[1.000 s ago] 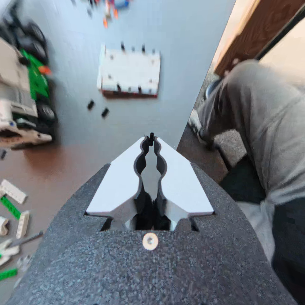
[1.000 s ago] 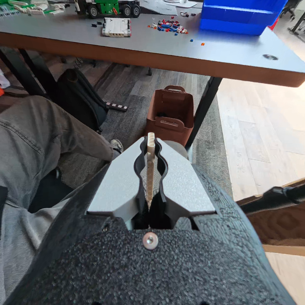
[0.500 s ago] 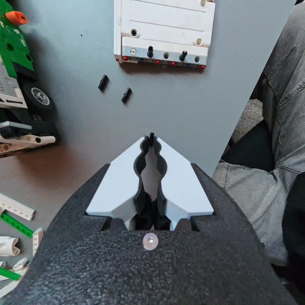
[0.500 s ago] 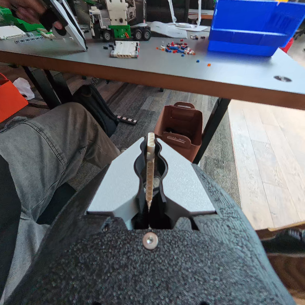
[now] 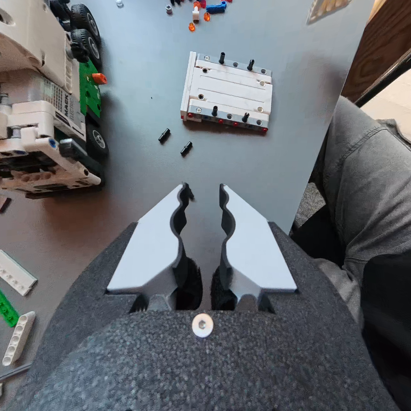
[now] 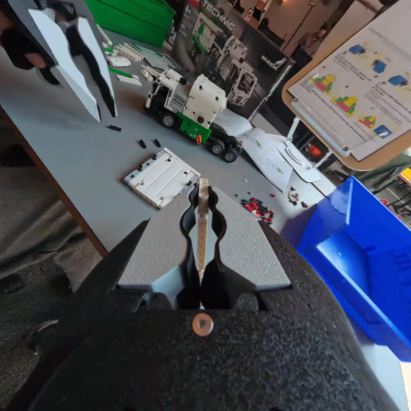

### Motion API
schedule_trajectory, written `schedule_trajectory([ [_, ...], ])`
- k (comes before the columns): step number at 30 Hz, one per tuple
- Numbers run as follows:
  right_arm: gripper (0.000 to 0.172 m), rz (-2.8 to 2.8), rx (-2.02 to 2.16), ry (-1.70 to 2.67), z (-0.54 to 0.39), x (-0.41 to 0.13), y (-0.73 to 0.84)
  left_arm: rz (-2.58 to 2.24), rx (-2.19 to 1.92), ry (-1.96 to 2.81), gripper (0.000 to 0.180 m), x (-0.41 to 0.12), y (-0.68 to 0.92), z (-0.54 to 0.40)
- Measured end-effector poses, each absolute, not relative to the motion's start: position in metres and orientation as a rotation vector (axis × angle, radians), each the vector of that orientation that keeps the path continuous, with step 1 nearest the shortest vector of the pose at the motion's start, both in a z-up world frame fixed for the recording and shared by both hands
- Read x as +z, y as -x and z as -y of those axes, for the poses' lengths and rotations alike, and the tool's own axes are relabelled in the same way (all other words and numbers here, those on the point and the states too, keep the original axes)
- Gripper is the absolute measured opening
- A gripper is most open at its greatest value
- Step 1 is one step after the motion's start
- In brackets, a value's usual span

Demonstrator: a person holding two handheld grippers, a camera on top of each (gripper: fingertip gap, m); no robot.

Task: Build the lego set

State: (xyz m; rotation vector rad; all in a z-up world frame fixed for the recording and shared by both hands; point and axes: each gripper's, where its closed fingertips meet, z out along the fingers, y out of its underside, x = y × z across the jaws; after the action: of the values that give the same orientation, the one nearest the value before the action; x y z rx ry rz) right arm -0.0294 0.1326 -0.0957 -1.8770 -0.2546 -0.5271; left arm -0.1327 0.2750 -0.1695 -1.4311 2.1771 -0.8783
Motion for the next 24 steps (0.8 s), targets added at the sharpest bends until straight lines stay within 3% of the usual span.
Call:
schedule_trajectory([
  [7, 0.006, 0.417, -0.023, 2.061, -0.175, -0.126, 0.099, -2.082, -0.799, 1.538, 0.03, -0.182, 0.14, -0.301],
  [17, 0.006, 0.598, 0.056, 2.036, -0.235, -0.123, 0.097, -2.074, -0.929, 1.613, 0.006, -0.191, 0.124, -0.302],
  [24, 0.006, 0.484, 0.057, 1.998, -0.26, -0.102, 0.074, -2.166, -0.876, 1.528, 0.004, -0.192, 0.131, -0.304],
])
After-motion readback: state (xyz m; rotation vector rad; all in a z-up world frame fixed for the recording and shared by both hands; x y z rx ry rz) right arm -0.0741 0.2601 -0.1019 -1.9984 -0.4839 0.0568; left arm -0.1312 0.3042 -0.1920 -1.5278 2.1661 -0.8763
